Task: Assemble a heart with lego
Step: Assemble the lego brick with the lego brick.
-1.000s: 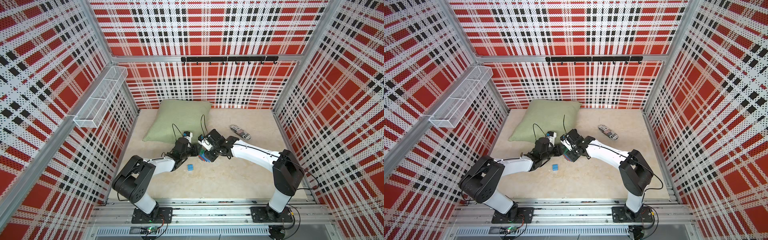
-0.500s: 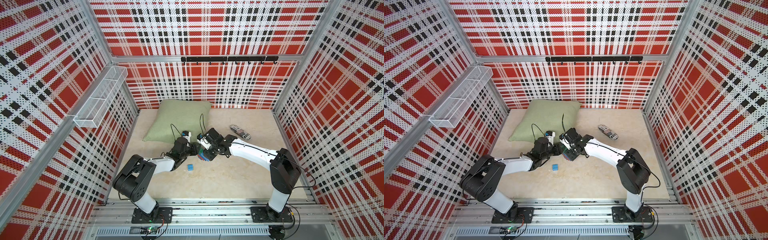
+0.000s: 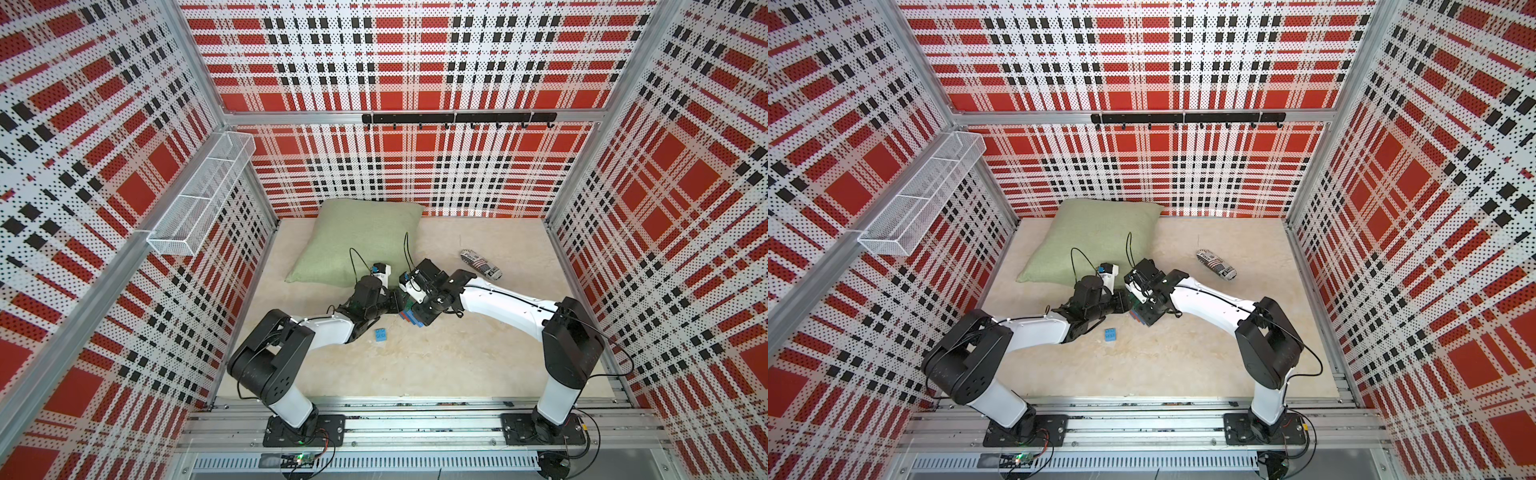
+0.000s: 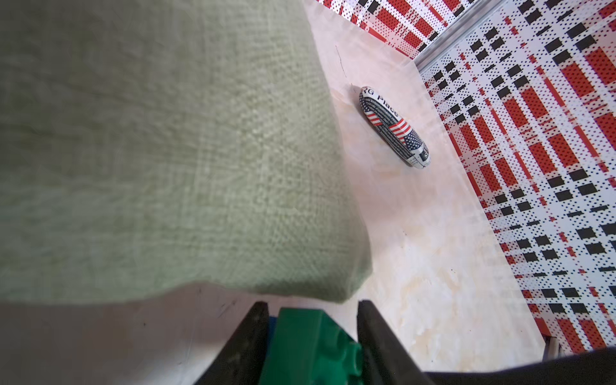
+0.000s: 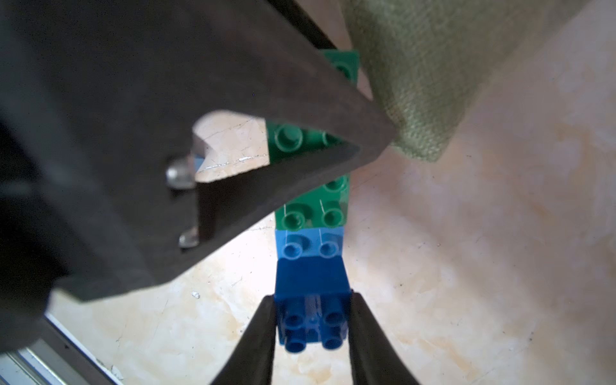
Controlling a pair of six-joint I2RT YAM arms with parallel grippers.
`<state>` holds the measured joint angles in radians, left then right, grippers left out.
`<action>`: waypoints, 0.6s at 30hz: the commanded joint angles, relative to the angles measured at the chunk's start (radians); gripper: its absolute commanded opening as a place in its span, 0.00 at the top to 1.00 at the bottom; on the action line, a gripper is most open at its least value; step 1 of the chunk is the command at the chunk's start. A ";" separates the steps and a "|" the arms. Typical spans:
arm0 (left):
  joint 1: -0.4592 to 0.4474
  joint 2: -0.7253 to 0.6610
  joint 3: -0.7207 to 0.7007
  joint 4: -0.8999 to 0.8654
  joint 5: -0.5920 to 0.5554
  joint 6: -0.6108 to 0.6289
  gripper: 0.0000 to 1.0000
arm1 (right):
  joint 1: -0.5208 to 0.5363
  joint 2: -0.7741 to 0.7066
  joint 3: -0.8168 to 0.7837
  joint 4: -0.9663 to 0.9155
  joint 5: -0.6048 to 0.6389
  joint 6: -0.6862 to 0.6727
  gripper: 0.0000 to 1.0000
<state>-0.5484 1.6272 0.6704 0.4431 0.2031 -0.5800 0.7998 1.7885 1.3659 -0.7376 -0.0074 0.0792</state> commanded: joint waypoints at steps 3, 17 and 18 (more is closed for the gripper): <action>0.003 0.033 -0.018 -0.122 0.011 -0.006 0.52 | -0.010 -0.018 -0.002 -0.005 -0.012 0.027 0.56; -0.001 -0.051 -0.028 -0.146 0.016 -0.003 0.52 | -0.010 -0.074 -0.072 0.040 -0.030 0.043 0.55; -0.002 -0.061 -0.026 -0.155 0.009 0.001 0.52 | -0.011 -0.091 -0.092 0.052 -0.021 0.048 0.56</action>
<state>-0.5449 1.6154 0.6552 0.3202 0.2207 -0.5869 0.7956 1.7451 1.3140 -0.6903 -0.0414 0.1093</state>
